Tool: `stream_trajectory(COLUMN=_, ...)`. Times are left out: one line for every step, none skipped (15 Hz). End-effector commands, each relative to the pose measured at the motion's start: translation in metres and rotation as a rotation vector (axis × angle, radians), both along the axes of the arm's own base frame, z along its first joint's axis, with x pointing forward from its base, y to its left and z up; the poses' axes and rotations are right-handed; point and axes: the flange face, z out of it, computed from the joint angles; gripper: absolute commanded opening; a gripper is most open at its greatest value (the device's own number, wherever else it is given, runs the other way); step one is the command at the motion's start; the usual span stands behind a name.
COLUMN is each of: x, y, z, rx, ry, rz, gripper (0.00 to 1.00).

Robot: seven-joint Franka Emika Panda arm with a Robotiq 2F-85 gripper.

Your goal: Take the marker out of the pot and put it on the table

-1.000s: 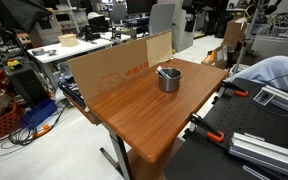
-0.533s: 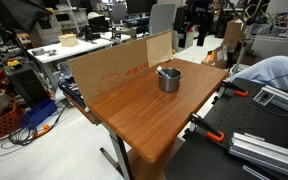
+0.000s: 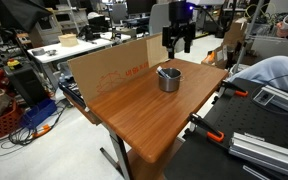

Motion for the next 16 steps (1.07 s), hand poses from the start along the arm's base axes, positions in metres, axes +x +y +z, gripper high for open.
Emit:
stream_trajectory(x=0.024, y=0.007, z=-0.013, rx=-0.026, ry=-0.016, rz=0.005, gripper=1.00)
stream_trajectory(x=0.029, y=0.008, z=-0.018, rx=-0.028, ry=-0.015, rz=0.005, gripper=1.00)
stream_trajectory(x=0.033, y=0.009, z=-0.021, rx=-0.032, ry=-0.015, rz=0.001, gripper=1.00)
stream_trajectory(x=0.038, y=0.010, z=-0.025, rx=-0.031, ry=-0.015, rz=-0.005, gripper=1.00)
stream_trajectory(x=0.041, y=0.010, z=-0.028, rx=-0.030, ry=-0.014, rz=-0.011, gripper=1.00)
stream_trajectory(x=0.045, y=0.010, z=-0.032, rx=-0.027, ry=-0.015, rz=-0.020, gripper=1.00)
stream_trajectory(x=0.049, y=0.011, z=-0.035, rx=-0.027, ry=-0.015, rz=-0.028, gripper=1.00)
stream_trajectory(x=0.052, y=0.011, z=-0.038, rx=-0.028, ry=-0.014, rz=-0.036, gripper=1.00)
stream_trajectory(x=0.055, y=0.011, z=-0.041, rx=-0.027, ry=-0.008, rz=-0.044, gripper=1.00)
stream_trajectory(x=0.058, y=0.010, z=-0.045, rx=-0.027, ry=-0.006, rz=-0.053, gripper=1.00)
stream_trajectory(x=0.060, y=0.011, z=-0.047, rx=-0.027, ry=-0.004, rz=-0.061, gripper=1.00)
stream_trajectory(x=0.063, y=0.011, z=-0.050, rx=-0.026, ry=-0.001, rz=-0.068, gripper=1.00)
stream_trajectory(x=0.065, y=0.011, z=-0.052, rx=-0.028, ry=-0.001, rz=-0.074, gripper=1.00)
stream_trajectory(x=0.067, y=0.011, z=-0.055, rx=-0.028, ry=0.006, rz=-0.076, gripper=1.00)
stream_trajectory(x=0.068, y=0.011, z=-0.057, rx=-0.034, ry=0.003, rz=-0.079, gripper=1.00)
stream_trajectory(x=0.069, y=0.011, z=-0.060, rx=-0.035, ry=0.006, rz=-0.083, gripper=1.00)
